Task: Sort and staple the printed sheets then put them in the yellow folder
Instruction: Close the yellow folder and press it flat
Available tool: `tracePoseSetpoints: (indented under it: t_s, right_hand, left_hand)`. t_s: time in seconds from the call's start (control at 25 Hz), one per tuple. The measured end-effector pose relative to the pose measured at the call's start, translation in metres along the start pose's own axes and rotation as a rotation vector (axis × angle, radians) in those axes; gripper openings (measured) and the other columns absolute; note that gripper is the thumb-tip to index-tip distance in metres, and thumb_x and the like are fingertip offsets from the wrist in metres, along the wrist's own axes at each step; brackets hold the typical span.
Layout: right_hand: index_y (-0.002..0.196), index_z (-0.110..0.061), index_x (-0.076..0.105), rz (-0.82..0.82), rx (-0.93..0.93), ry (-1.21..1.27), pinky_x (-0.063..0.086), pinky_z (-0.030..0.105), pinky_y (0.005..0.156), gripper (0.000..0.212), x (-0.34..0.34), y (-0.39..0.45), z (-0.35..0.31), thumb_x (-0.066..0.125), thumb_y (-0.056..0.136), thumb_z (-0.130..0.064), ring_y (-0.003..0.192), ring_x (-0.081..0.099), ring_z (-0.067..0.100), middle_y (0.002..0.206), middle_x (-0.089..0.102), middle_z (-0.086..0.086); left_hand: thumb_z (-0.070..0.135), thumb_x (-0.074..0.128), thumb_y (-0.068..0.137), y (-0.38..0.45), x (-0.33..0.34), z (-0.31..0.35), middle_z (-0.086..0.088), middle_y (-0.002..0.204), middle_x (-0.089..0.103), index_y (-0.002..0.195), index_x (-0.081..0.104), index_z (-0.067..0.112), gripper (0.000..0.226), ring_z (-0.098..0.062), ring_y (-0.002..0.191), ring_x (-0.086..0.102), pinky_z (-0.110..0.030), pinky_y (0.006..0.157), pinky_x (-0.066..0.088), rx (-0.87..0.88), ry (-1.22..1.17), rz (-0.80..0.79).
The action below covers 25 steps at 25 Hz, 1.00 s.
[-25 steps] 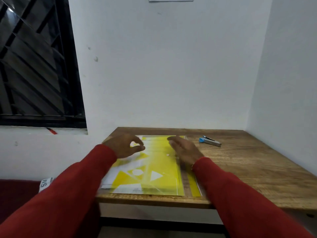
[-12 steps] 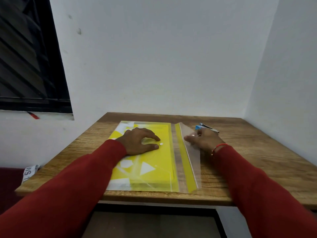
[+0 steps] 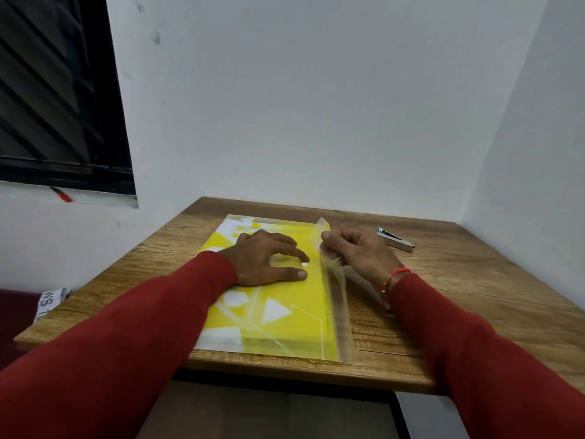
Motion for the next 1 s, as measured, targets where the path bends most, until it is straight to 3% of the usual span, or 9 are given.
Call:
tracePoseSetpoints:
  t_s: [0.08, 0.24, 0.4, 0.52, 0.84, 1.0]
  right_hand:
    - [0.084, -0.014, 0.075, -0.039, -0.015, -0.031, 0.052, 0.028, 0.073, 0.029, 0.004, -0.001, 0.001, 0.054, 0.100, -0.028, 0.076, 0.067, 0.009, 0.081, 0.074, -0.001]
    - [0.100, -0.024, 0.077, -0.115, -0.066, -0.352, 0.045, 0.011, 0.075, 0.023, 0.012, -0.005, -0.001, 0.055, 0.097, -0.016, 0.086, 0.062, -0.002, 0.095, 0.072, -0.012]
    - [0.106, -0.027, 0.076, -0.145, -0.180, -0.483, 0.045, 0.014, 0.088, 0.037, 0.017, -0.006, -0.003, 0.053, 0.090, -0.003, 0.099, 0.062, 0.004, 0.107, 0.071, -0.012]
    - [0.110, -0.026, 0.075, -0.168, -0.246, -0.538, 0.039, 0.004, 0.088, 0.042, 0.021, -0.006, -0.005, 0.051, 0.088, 0.001, 0.105, 0.060, 0.003, 0.115, 0.071, -0.009]
    - [0.112, -0.014, 0.075, -0.166, -0.462, -0.684, 0.039, 0.014, 0.095, 0.042, 0.032, -0.012, -0.017, 0.050, 0.086, 0.007, 0.108, 0.062, 0.015, 0.116, 0.069, 0.004]
    - [0.114, -0.010, 0.072, -0.166, -0.471, -0.741, 0.042, 0.020, 0.098, 0.043, 0.036, -0.013, -0.022, 0.047, 0.084, 0.009, 0.110, 0.061, 0.019, 0.117, 0.068, 0.007]
  left_hand:
    - [0.092, 0.035, 0.064, 0.002, 0.000, -0.002, 0.018, 0.146, 0.049, 0.124, 0.060, 0.054, 0.076, -0.011, 0.137, 0.041, -0.055, 0.107, 0.029, -0.003, 0.007, 0.014]
    - [0.092, 0.039, 0.062, 0.003, 0.000, -0.002, 0.021, 0.142, 0.053, 0.121, 0.063, 0.048, 0.078, -0.010, 0.134, 0.045, -0.055, 0.109, 0.031, 0.002, -0.031, 0.021]
    - [0.085, 0.055, 0.060, 0.004, -0.001, -0.014, 0.024, 0.126, 0.062, 0.110, 0.062, 0.042, 0.067, -0.006, 0.123, 0.054, -0.047, 0.111, 0.036, -0.030, -0.224, 0.067]
    - [0.082, 0.060, 0.057, 0.004, 0.000, -0.018, 0.024, 0.127, 0.060, 0.115, 0.057, 0.039, 0.072, -0.002, 0.127, 0.051, -0.045, 0.113, 0.036, -0.052, -0.283, 0.071]
    - [0.084, 0.052, 0.066, 0.002, 0.000, -0.009, 0.024, 0.126, 0.061, 0.114, 0.057, 0.056, 0.056, -0.009, 0.125, 0.053, -0.052, 0.111, 0.032, -0.003, -0.183, 0.038]
    - [0.072, 0.049, 0.067, 0.000, 0.001, -0.007, 0.019, 0.129, 0.062, 0.114, 0.055, 0.058, 0.049, -0.011, 0.126, 0.051, -0.052, 0.112, 0.030, -0.023, -0.189, 0.014]
Point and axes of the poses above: each hand's wrist, its own y-axis towards the middle knuckle, its own x-axis out of the palm, z = x × y, the point moved 9 cm from there along y, towards the middle knuckle
